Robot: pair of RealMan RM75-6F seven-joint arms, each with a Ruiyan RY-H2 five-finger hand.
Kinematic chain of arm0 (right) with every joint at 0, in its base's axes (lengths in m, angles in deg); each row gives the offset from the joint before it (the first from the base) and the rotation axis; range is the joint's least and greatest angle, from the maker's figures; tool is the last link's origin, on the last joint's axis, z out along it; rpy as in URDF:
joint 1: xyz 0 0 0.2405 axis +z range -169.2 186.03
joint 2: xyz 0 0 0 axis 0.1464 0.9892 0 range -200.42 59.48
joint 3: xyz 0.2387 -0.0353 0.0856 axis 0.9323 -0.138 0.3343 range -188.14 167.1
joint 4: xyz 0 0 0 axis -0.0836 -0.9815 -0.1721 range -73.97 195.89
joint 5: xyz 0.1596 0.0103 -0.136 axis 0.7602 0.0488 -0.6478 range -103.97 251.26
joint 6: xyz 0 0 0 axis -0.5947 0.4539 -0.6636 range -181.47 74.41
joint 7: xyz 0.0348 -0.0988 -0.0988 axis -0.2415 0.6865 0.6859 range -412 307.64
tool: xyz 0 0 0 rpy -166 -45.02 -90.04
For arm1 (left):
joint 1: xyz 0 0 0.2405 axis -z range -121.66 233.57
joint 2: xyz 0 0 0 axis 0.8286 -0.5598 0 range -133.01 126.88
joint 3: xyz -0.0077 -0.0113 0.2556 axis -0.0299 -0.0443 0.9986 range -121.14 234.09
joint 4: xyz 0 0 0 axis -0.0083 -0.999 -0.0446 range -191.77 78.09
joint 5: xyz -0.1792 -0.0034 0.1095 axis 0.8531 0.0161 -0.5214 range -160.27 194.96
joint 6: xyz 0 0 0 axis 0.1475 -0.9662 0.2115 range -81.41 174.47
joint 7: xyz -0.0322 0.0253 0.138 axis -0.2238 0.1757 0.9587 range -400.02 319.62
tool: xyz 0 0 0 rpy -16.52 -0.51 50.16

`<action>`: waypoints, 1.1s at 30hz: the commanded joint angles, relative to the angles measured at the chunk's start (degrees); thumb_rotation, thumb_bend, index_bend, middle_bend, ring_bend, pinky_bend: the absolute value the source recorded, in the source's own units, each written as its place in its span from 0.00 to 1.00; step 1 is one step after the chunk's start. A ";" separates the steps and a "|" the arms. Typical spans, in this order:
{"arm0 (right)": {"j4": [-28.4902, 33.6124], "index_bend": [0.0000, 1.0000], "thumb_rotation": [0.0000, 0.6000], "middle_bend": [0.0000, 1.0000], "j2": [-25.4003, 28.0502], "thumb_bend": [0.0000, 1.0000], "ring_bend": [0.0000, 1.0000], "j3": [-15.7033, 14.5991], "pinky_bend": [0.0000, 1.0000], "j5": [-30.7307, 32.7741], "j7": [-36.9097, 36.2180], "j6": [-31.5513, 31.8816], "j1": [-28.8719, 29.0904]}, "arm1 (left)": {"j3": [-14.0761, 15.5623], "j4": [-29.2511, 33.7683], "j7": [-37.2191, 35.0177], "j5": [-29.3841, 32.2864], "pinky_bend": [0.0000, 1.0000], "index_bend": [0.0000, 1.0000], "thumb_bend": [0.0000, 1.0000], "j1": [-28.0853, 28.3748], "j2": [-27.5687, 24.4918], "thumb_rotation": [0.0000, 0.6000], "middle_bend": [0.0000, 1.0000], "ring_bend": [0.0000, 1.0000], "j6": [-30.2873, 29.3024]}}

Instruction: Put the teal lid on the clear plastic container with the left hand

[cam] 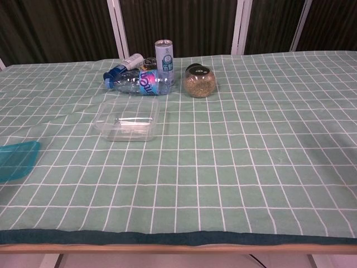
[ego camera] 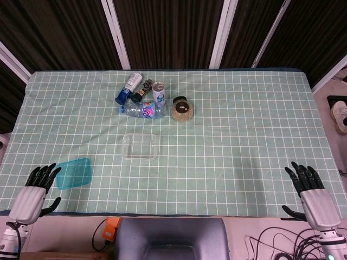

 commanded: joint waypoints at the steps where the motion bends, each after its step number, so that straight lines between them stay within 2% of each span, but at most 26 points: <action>1: 0.10 0.00 1.00 0.00 -0.02 0.22 0.00 -0.08 0.00 -0.24 -0.30 -0.27 0.21 | 0.08 -1.31 -2.51 -1.64 0.01 0.00 0.31 -0.04 0.46 1.00 0.00 0.00 -0.68; 4: 0.28 0.00 1.00 0.00 -0.11 0.22 0.00 -0.05 0.00 -0.16 0.24 -1.07 0.61 | -0.25 -3.22 -7.75 -3.17 0.01 0.00 0.29 1.41 0.98 1.00 0.00 0.00 0.36; 7: 0.39 0.00 1.00 0.00 -0.17 0.22 0.00 -0.05 0.00 0.09 0.31 -1.90 0.95 | -0.82 -8.17 -16.50 -4.26 0.00 0.00 0.28 5.30 2.09 1.00 0.00 0.00 5.15; 14: 0.75 0.00 1.00 0.00 -0.44 0.22 0.00 0.01 0.00 0.24 0.69 -2.19 1.11 | -1.29 -19.62 -30.68 -5.26 0.00 0.00 0.25 13.16 6.92 1.00 0.00 0.00 15.27; 20: 0.69 0.00 1.00 0.00 -0.65 0.22 0.00 0.07 0.00 0.67 1.03 -3.06 1.47 | -0.52 -29.52 -36.43 -5.93 0.00 0.00 0.25 15.13 11.61 1.00 0.00 0.00 16.83; 33: 0.86 0.00 1.00 0.00 -1.03 0.22 0.00 -0.14 0.00 0.47 1.86 -3.51 1.73 | 2.78 -38.76 -48.82 -5.92 0.00 0.00 0.24 16.66 15.17 1.00 0.00 0.00 20.58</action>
